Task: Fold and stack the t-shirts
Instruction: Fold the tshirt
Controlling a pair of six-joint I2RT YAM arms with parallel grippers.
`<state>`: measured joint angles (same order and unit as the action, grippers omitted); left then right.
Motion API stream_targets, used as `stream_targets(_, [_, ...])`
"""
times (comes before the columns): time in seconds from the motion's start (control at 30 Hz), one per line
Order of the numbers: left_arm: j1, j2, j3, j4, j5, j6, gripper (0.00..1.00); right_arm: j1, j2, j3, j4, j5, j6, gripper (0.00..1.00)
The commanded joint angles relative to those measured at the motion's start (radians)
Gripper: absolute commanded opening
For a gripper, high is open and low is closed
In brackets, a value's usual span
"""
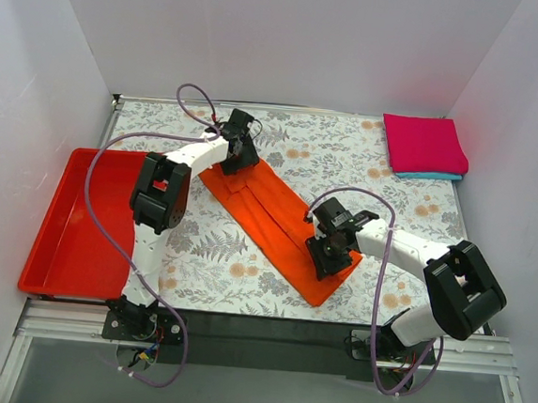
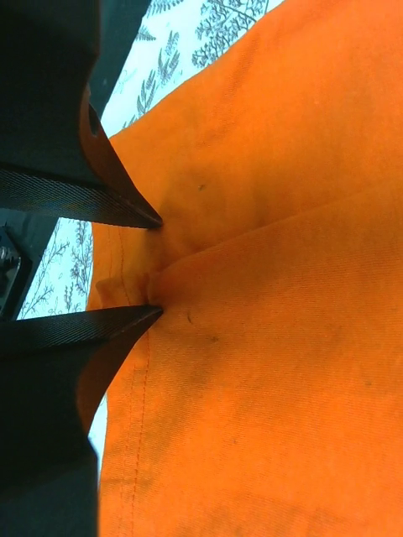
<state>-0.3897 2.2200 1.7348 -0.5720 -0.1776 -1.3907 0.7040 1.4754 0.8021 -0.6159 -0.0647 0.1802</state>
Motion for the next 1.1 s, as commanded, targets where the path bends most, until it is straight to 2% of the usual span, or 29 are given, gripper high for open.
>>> stream_targets(0.0, [0.008, 0.042, 0.052, -0.043, -0.037, -0.016, 0.58, 0.008, 0.031, -0.032, 0.001, -0.084, -0.007, 0.41])
stream_targets(0.3, [0.011, 0.210, 0.219, -0.081, -0.057, 0.094, 0.57, 0.112, 0.083, 0.009, 0.013, -0.267, 0.042, 0.41])
stream_targets(0.43, [0.014, 0.274, 0.307, -0.059, -0.034, 0.165, 0.61, 0.195, 0.192, 0.094, 0.045, -0.316, 0.061, 0.42])
stream_targets(0.63, [0.015, 0.326, 0.377, 0.026, 0.020, 0.246, 0.70, 0.238, 0.325, 0.221, 0.054, -0.270, 0.085, 0.43])
stream_targets(0.73, [0.017, 0.336, 0.400, 0.061, 0.032, 0.265, 0.73, 0.236, 0.327, 0.276, 0.050, -0.235, 0.084, 0.46])
stream_targets(0.83, [0.020, 0.313, 0.425, 0.080, 0.046, 0.268, 0.78, 0.236, 0.297, 0.325, 0.030, -0.196, 0.084, 0.49])
stream_targets(0.97, [0.018, 0.205, 0.405, 0.098, 0.056, 0.245, 0.91, 0.221, 0.218, 0.336, 0.004, -0.132, 0.088, 0.52])
stream_targets(1.07, [0.018, 0.088, 0.369, 0.098, 0.050, 0.216, 0.92, 0.169, 0.140, 0.295, 0.001, -0.112, 0.091, 0.53])
